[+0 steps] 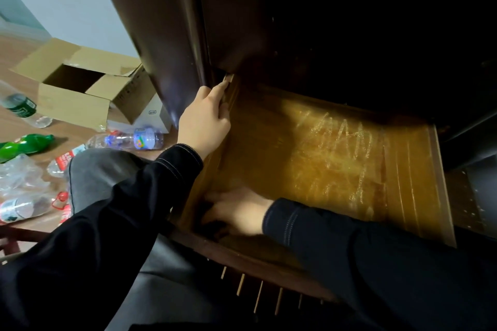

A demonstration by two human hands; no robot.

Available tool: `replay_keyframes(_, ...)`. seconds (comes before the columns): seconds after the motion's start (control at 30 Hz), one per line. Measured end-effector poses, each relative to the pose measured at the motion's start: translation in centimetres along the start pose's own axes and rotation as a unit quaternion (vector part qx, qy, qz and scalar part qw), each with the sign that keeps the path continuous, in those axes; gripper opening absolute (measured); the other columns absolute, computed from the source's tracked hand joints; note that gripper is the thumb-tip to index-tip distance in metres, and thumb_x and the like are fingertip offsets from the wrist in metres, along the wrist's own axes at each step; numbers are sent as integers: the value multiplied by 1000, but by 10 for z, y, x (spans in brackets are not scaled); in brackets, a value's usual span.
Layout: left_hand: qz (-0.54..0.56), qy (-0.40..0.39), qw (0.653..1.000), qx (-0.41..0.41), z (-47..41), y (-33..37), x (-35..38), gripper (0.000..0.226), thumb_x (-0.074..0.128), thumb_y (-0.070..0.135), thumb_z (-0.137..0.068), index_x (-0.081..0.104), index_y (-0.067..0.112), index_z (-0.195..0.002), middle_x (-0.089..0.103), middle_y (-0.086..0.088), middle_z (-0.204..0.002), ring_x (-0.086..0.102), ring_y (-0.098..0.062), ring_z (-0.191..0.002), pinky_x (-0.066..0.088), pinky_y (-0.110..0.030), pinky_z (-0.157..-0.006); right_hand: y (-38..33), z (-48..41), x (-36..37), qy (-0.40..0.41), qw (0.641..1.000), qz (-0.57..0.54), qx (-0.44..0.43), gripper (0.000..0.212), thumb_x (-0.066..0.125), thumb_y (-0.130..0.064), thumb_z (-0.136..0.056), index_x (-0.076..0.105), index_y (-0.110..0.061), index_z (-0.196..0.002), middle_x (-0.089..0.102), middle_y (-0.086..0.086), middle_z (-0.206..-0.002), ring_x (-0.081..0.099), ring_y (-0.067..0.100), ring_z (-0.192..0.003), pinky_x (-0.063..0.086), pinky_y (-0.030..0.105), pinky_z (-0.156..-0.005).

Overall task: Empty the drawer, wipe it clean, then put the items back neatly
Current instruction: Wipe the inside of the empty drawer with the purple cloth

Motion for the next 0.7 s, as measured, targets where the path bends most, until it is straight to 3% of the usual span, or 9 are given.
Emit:
replay_keyframes(0.1, -1, -6, 1000, -3, 2, -1, -1, 52, 46, 21, -99, 42, 26, -151, 40, 8, -98, 44, -15, -77, 32, -30, -67, 4, 42, 13, 10, 1000, -13, -12, 39, 52, -7, -98, 63, -23, -132, 55, 9, -133, 58, 34, -114, 51, 42, -88)
replay_keyframes(0.3, -6, -11, 1000, 0, 1, 3, 0, 52, 46, 19, -97, 44, 23, -149, 43, 4, -100, 51, -22, -80, 34, -31, -68, 28, 114, 37, -72, 997, -28, 18, 51, 49, 12, -86, 64, -18, -124, 49, 2, -119, 54, 22, -101, 46, 38, -68)
replay_keyframes(0.4, -16, -9, 1000, 6, 0, 3, 1, 53, 46, 19, -96, 44, 21, -149, 50, -3, -106, 58, -28, -85, 35, -32, -67, 23, 90, 28, -81, 996, -8, 25, 36, 51, 7, -86, 68, -13, -110, 55, 6, -109, 57, 28, -100, 46, 40, -69)
replay_keyframes(0.47, -19, -8, 1000, 9, 0, 3, 2, 53, 46, 19, -97, 43, 21, -150, 51, -4, -107, 58, -28, -86, 35, -32, -67, 16, 61, 21, -64, 997, 19, 28, 30, 53, -1, -90, 68, -16, -112, 61, 7, -108, 61, 29, -100, 48, 38, -71)
replay_keyframes(0.57, -26, -4, 1000, 9, 2, 2, 1, 52, 46, 21, -99, 42, 23, -150, 50, -2, -106, 57, -27, -84, 34, -32, -67, 9, 37, 17, -25, 999, 43, 20, 32, 54, -11, -97, 64, -24, -125, 62, 3, -114, 63, 24, -103, 53, 35, -76)
replay_keyframes(0.7, -38, -2, 999, 16, 4, 3, -1, 48, 47, 21, -99, 45, 20, -147, 52, -4, -110, 59, -28, -84, 35, -32, -66, 13, 72, 20, -9, 1000, -10, 11, 46, 55, 0, -92, 63, -26, -130, 58, 6, -117, 60, 29, -104, 52, 41, -77)
Point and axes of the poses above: each hand's wrist, its own z-axis away from the middle knuckle, its own x-axis out of the palm, y = z × x, the point moved 4 cm from there along -z, towards the middle knuckle
